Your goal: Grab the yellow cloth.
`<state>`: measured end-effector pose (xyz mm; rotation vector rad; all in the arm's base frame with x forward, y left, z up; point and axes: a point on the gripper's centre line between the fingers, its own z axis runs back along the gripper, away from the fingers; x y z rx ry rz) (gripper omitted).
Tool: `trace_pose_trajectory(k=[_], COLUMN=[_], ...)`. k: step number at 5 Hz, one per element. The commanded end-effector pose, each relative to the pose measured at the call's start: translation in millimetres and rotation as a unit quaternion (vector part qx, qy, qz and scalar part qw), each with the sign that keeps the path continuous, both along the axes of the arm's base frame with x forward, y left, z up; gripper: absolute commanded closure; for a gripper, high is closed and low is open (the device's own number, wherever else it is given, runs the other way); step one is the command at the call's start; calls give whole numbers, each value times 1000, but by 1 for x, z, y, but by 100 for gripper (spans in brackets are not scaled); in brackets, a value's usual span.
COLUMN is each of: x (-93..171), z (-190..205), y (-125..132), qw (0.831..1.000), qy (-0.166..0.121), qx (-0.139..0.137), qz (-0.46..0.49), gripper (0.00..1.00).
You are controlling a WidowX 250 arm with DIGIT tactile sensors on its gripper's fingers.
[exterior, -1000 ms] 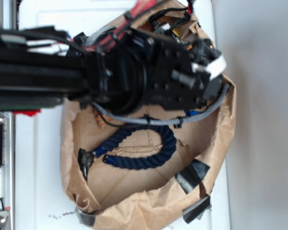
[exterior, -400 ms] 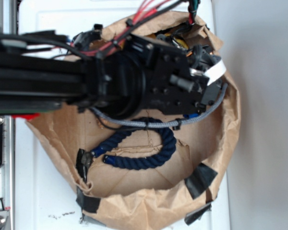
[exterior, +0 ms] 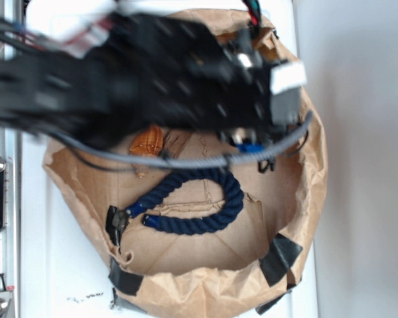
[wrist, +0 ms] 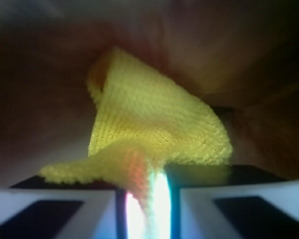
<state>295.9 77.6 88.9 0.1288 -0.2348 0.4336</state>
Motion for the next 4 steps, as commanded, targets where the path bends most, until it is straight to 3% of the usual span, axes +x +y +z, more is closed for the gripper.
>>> trace_pose_trajectory(k=[1,2,3,4], x=[-27,-34,-41,-45], z=[82,93,102,105], y=[12,7,-16,-28], qw=[994,989,986,986], qy=[0,25,66,66], qx=[-92,-120,-98,-80], qz=[-53,-84,-117,-128], gripper=[100,100,100,100])
